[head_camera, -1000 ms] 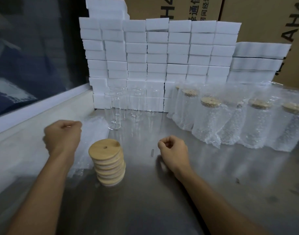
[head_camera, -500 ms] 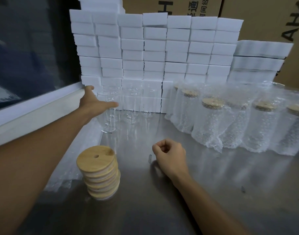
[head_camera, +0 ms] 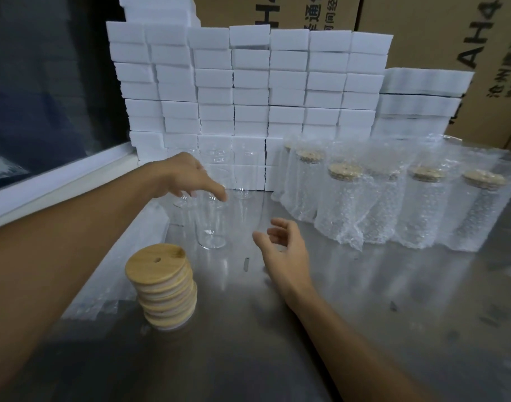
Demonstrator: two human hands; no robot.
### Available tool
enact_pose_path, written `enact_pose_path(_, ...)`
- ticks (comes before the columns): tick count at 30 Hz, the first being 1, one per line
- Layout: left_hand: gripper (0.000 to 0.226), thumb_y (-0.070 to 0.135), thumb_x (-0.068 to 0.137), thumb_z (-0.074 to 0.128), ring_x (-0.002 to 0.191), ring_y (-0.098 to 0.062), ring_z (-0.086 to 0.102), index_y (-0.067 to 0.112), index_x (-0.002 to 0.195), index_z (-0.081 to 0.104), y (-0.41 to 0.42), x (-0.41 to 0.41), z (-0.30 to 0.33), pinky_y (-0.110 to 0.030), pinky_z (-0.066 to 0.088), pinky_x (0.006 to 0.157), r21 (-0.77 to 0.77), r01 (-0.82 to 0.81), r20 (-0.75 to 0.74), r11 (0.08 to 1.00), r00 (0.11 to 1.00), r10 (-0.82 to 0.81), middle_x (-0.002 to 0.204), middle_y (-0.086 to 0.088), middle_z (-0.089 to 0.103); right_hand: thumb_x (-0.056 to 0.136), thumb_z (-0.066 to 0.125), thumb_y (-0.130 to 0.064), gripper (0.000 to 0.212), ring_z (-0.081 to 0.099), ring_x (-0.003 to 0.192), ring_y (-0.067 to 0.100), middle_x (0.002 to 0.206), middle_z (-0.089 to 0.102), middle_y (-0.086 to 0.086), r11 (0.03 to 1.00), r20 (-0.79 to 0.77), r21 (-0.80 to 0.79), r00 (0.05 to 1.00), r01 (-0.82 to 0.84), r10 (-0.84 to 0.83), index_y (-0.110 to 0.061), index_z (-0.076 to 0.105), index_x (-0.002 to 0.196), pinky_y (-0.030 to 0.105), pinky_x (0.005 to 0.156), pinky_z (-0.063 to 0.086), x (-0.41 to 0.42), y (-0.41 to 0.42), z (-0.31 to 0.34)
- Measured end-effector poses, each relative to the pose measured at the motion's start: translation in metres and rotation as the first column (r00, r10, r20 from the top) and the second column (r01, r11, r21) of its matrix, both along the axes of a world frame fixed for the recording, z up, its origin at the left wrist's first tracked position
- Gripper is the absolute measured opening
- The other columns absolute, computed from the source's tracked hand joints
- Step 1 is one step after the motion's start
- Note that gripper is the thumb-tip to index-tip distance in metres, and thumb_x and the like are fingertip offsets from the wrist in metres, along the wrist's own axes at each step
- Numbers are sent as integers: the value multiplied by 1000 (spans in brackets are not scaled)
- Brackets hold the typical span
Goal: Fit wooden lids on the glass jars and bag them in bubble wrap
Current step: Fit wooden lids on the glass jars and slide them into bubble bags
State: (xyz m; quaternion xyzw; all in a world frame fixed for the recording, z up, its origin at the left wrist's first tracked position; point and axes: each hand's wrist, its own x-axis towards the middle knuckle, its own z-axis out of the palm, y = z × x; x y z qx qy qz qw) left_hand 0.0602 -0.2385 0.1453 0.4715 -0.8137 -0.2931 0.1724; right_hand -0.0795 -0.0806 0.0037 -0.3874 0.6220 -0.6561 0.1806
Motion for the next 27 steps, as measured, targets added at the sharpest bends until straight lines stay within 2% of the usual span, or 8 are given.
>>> enact_pose_path(5,74,52,27,88,83,-12,68,15,87,65,66,-27,10,-27,48,68,-1,185,104,983,977,-184,89,6,69,66,76,-65,88,48,122,-8,134,51,-19,985,-16,4,985,-172,173,-43,37,142,16,92,40,7,14,1)
enact_pose_path(8,69,46,33,91,83,-16,68,24,90,58,96,-38,7,-32,51,77,-12,244,96,970,966,-242,87,-1,66,70,81,-60,91,52,126,2,138,52,-13,983,-27,29,983,-182,183,-38,36,145,14,83,41,5,20,-2)
enact_pose_path(11,63,44,40,91,88,-19,68,24,91,60,109,-36,2,-38,53,88,-33,212,56,977,976,-210,93,-7,70,63,81,-65,91,51,123,-7,135,54,-17,985,-18,37,985,-169,170,-37,40,140,10,78,42,3,27,-5)
enact_pose_path(14,68,41,46,90,95,-11,59,23,104,58,118,-36,-16,-29,50,77,-43,118,-93,992,988,-122,103,9,60,64,80,-65,85,49,124,-10,131,53,-22,981,-12,49,982,-185,186,-39,42,135,5,77,42,4,33,-6)
enact_pose_path(17,81,45,53,85,101,-12,58,30,123,47,132,-43,-54,-30,51,82,-139,-40,-294,989,956,-2,111,10,56,74,79,-50,70,45,121,-19,130,49,-24,979,-67,57,978,-194,198,-42,38,129,0,84,40,5,36,-5)
enact_pose_path(21,74,54,52,79,93,-2,59,42,112,37,144,-52,-105,-19,54,68,-35,-147,-565,989,819,102,112,12,58,86,63,-12,67,49,118,-19,136,44,-12,961,-158,54,948,-270,275,-36,25,135,12,97,47,7,41,-3)
enact_pose_path(23,75,62,49,76,95,2,57,44,111,38,145,-52,-123,-16,47,71,20,-157,-634,987,761,134,109,14,59,88,61,-3,69,41,119,-29,138,43,-12,941,-203,66,919,-333,339,-35,26,139,3,94,41,4,44,-4)
enact_pose_path(27,77,65,49,78,97,2,57,45,113,40,139,-42,-143,-12,41,70,13,-179,-686,984,715,139,103,15,60,89,69,-1,93,30,140,-8,163,25,-7,887,-114,191,888,-420,445,-22,14,161,11,99,42,-5,48,-1)
